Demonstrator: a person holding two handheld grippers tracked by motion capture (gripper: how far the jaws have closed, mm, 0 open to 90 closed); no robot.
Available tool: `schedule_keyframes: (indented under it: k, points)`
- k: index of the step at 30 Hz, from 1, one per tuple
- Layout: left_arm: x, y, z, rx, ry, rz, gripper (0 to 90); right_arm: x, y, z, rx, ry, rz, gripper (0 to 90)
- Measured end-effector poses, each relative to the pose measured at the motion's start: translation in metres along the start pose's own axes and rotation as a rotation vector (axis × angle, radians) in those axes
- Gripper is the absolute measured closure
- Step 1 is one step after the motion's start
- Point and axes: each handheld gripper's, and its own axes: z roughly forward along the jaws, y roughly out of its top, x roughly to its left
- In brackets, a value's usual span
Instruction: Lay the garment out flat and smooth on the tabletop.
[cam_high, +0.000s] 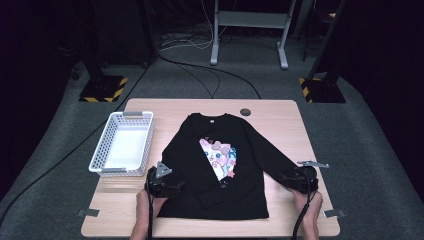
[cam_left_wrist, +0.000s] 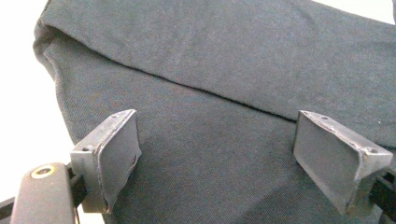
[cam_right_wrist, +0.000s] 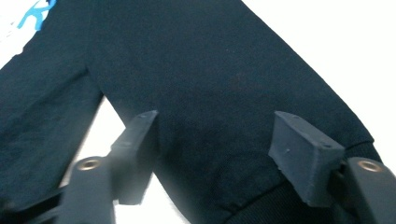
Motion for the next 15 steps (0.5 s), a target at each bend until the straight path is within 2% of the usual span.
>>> schedule_keyframes:
  k: [1,3,4,6,7,8,9,10,11,15]
  points:
    - [0.0,0.0,0.0,0.001,0.001,0.0,14.8,-0.002,0.001,0.0,0.001,-0.004,0.002,27.9]
    - [0.0,0.0,0.0,0.0,0.002,-0.002,14.8,-0.009,0.003,0.002,-0.008,-0.04,0.006,25.4]
    - [0.0,0.0,0.0,0.0,0.002,-0.002,14.8,-0.009,0.003,0.002,-0.008,-0.04,0.006,25.4]
    - [0.0,0.0,0.0,0.0,0.003,-0.003,14.8,-0.012,0.006,0.003,0.0,-0.055,0.018,18.6]
    - [0.0,0.0,0.0,0.0,0.003,-0.002,14.8,-0.011,0.008,0.004,0.001,-0.07,0.024,14.5]
    - [0.0,0.0,0.0,0.0,0.003,-0.003,14.8,-0.001,0.01,0.001,-0.018,-0.073,0.002,13.3]
    - [0.0,0.0,0.0,0.0,0.003,-0.003,14.8,-0.001,0.01,0.001,-0.018,-0.073,0.002,13.3]
    - [0.0,0.0,0.0,0.0,0.003,-0.002,14.8,0.021,0.011,-0.002,-0.038,-0.051,-0.073,10.4]
    - [0.0,0.0,0.0,0.0,0.003,-0.002,14.8,0.028,0.011,-0.002,-0.039,-0.044,-0.09,9.5]
    - [0.0,0.0,0.0,0.0,0.003,-0.003,14.8,0.079,0.005,0.002,-0.033,0.008,-0.238,3.4]
